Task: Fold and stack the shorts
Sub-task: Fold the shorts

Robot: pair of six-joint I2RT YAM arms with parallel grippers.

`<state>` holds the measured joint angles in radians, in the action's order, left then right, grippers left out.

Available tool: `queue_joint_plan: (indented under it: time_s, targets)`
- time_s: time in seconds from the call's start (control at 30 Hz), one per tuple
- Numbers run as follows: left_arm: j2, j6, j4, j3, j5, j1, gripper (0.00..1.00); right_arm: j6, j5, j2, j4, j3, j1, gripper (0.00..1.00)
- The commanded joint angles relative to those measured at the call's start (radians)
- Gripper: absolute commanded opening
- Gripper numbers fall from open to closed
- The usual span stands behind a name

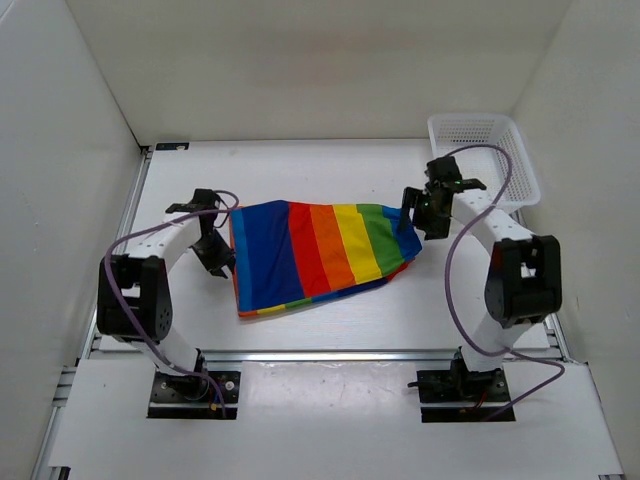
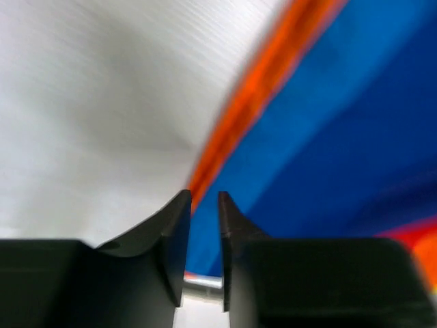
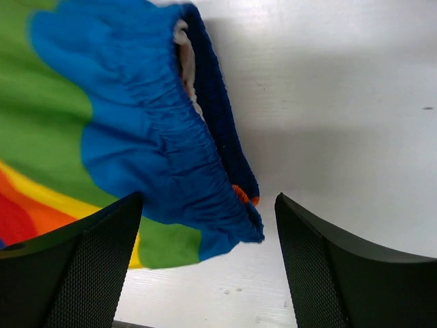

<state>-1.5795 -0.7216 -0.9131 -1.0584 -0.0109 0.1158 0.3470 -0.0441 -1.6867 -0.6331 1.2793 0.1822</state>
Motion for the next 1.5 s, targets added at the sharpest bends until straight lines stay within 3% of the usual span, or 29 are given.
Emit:
queue_joint_plan:
  time_s: [0.0, 0.1, 0.27, 0.43, 0.6, 0.83, 1.17, 1.37, 1.43, 1.47]
  targets:
    - [-0.023, 0.047, 0.083, 0.006, 0.025, -0.031, 0.3, -0.065, -0.045, -0.065, -0.004, 0.006, 0.01, 0.83]
    - [-0.065, 0.057, 0.109, -0.003, 0.038, -0.031, 0.3, -0.054, -0.033, -0.105, 0.033, -0.03, 0.01, 0.8]
    - [-0.122, 0.067, 0.129, -0.023, 0.038, -0.031, 0.27, -0.045, -0.033, -0.162, 0.087, -0.06, 0.02, 0.63]
    - [-0.183, 0.076, 0.149, -0.023, 0.038, -0.031, 0.16, -0.025, -0.019, -0.192, 0.098, -0.069, 0.03, 0.27]
    - [-0.205, 0.076, 0.158, -0.023, 0.038, -0.031, 0.12, -0.016, 0.041, -0.15, 0.079, -0.069, 0.03, 0.01]
    - [-0.223, 0.085, 0.168, -0.032, 0.071, -0.031, 0.11, 0.004, 0.196, -0.007, -0.019, 0.015, 0.086, 0.0]
    - [-0.295, 0.094, 0.177, -0.127, 0.112, -0.021, 0.11, 0.055, 0.438, -0.022, -0.18, 0.258, 0.371, 0.0]
    - [-0.295, 0.116, 0.177, -0.118, 0.121, -0.021, 0.11, 0.116, 0.472, -0.036, -0.191, 0.18, 0.355, 0.0]
    - [-0.295, 0.126, 0.177, -0.118, 0.121, -0.021, 0.11, 0.116, 0.472, -0.036, -0.191, 0.147, 0.323, 0.19]
    - [-0.295, 0.126, 0.177, -0.118, 0.121, -0.021, 0.11, 0.116, 0.472, -0.025, -0.191, 0.112, 0.312, 0.34]
